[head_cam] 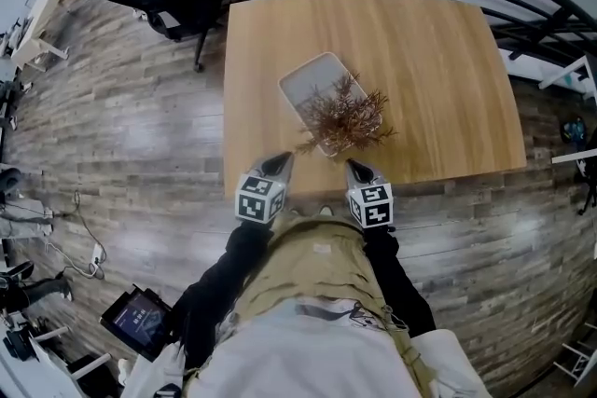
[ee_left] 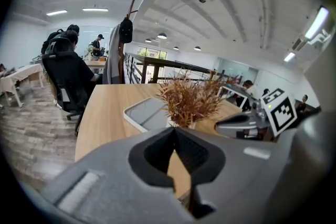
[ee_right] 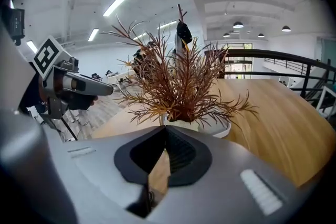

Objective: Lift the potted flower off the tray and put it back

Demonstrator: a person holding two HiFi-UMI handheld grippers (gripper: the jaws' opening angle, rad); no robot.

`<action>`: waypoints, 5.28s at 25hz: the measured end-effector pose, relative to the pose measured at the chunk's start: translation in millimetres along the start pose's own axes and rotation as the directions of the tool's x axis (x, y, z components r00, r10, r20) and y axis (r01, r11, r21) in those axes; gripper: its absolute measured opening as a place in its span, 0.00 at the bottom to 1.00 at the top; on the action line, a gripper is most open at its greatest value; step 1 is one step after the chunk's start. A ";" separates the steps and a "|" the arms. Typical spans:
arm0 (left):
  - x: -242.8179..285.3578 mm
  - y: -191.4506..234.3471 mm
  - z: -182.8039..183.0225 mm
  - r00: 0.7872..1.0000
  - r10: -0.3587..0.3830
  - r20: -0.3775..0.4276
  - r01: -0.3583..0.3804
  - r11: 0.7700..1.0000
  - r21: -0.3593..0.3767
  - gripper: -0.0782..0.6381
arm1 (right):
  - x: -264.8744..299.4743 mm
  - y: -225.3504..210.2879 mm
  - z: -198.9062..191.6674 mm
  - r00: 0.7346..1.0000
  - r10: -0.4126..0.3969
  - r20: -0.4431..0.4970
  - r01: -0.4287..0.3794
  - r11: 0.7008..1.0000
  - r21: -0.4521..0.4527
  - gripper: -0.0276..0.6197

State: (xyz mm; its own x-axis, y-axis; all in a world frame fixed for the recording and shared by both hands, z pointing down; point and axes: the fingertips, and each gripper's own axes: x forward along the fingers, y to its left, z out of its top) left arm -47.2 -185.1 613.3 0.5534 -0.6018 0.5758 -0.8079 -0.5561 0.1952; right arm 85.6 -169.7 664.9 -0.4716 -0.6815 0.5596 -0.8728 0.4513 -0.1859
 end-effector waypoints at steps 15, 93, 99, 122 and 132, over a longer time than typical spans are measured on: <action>17.9 8.5 -25.8 0.998 0.023 0.060 -0.027 0.996 0.081 0.11 | 41.1 -17.6 -63.5 0.999 -0.017 0.029 0.017 1.000 0.007 0.05; -109.8 49.0 205.1 0.899 -0.015 0.437 -0.004 0.999 0.042 0.11 | -36.6 41.7 269.4 0.961 -0.040 0.274 0.049 0.998 -0.027 0.80; -114.4 30.3 220.1 0.890 -0.058 0.453 0.022 0.996 0.084 0.11 | -61.5 35.2 269.7 0.954 -0.090 0.287 0.097 0.995 -0.010 0.80; -117.5 18.6 233.7 0.876 -0.018 0.482 -0.013 0.998 0.061 0.11 | -82.1 24.7 276.5 0.945 -0.081 0.318 0.090 0.996 -0.015 0.80; -117.6 17.7 237.3 0.888 -0.022 0.458 -0.021 0.996 0.090 0.11 | -83.3 27.8 283.6 0.944 -0.079 0.320 0.092 0.995 -0.027 0.80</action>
State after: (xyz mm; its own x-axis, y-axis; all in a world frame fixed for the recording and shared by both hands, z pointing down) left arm -78.5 -260.2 360.7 0.6026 -0.7851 0.1433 -0.7981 -0.5923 0.1111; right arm 64.9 -263.7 384.0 -0.4170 -0.8633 0.2843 -0.9087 0.4022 -0.1116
